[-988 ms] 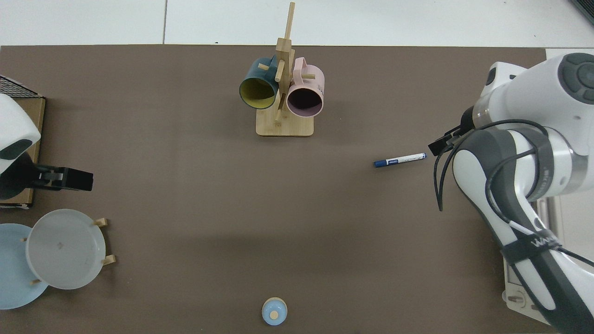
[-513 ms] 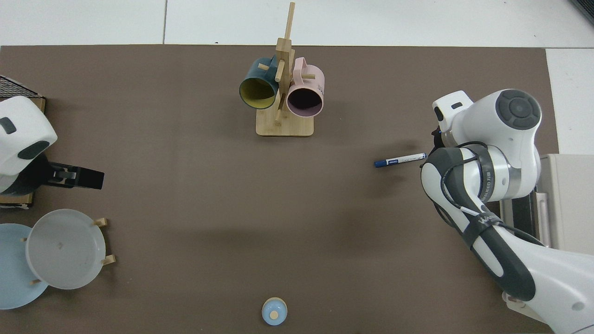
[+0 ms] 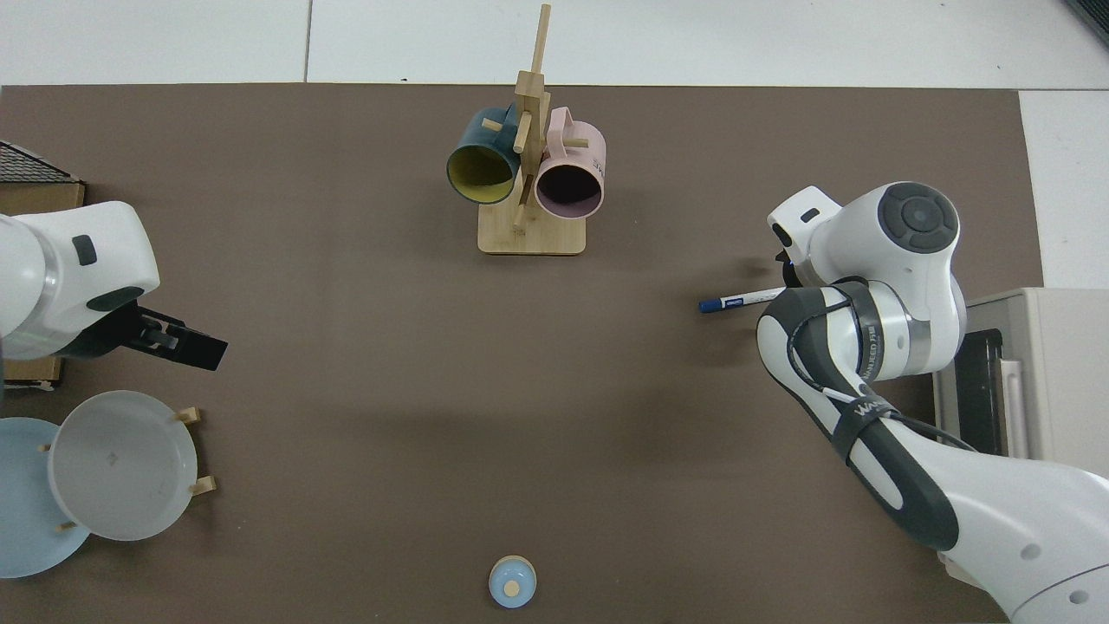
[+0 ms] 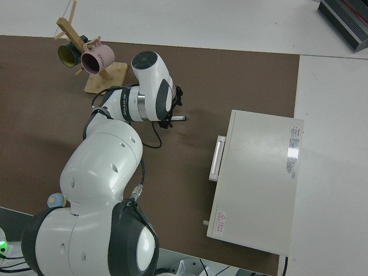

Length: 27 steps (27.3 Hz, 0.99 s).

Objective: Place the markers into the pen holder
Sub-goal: 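Grasp the marker with the right gripper while the left gripper moves in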

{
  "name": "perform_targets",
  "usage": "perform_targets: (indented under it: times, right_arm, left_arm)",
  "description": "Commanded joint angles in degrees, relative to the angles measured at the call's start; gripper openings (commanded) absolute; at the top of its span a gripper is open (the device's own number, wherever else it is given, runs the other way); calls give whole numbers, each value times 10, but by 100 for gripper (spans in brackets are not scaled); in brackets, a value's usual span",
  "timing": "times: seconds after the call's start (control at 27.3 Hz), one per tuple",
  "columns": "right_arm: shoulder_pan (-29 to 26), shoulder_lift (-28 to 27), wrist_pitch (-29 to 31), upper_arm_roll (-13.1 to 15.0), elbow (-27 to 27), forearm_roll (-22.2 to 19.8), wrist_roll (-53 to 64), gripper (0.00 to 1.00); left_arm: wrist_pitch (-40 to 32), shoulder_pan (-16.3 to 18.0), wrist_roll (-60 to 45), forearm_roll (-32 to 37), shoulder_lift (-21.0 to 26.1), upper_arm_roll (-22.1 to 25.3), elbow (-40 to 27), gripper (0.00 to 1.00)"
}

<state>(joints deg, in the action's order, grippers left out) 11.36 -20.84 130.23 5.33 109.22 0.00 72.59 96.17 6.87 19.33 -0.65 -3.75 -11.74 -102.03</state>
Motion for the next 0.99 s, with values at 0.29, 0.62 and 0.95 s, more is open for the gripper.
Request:
perform_targets:
  times: [0.29,0.62,0.95]
  right_arm:
    - [-6,-22,40,-2,3,14,34,91]
    - [-6,-22,39,-2,4,15,30,31]
    - [2,-22,35,-3,-1,15,-6,0]
  left_arm:
    - [-3,-69,116,-58,-16,1,-19,100]
    - [-19,-100,108,-61,-41,-43,-9,100]
    - [-72,-135,-12,-69,-46,-35,-9,100]
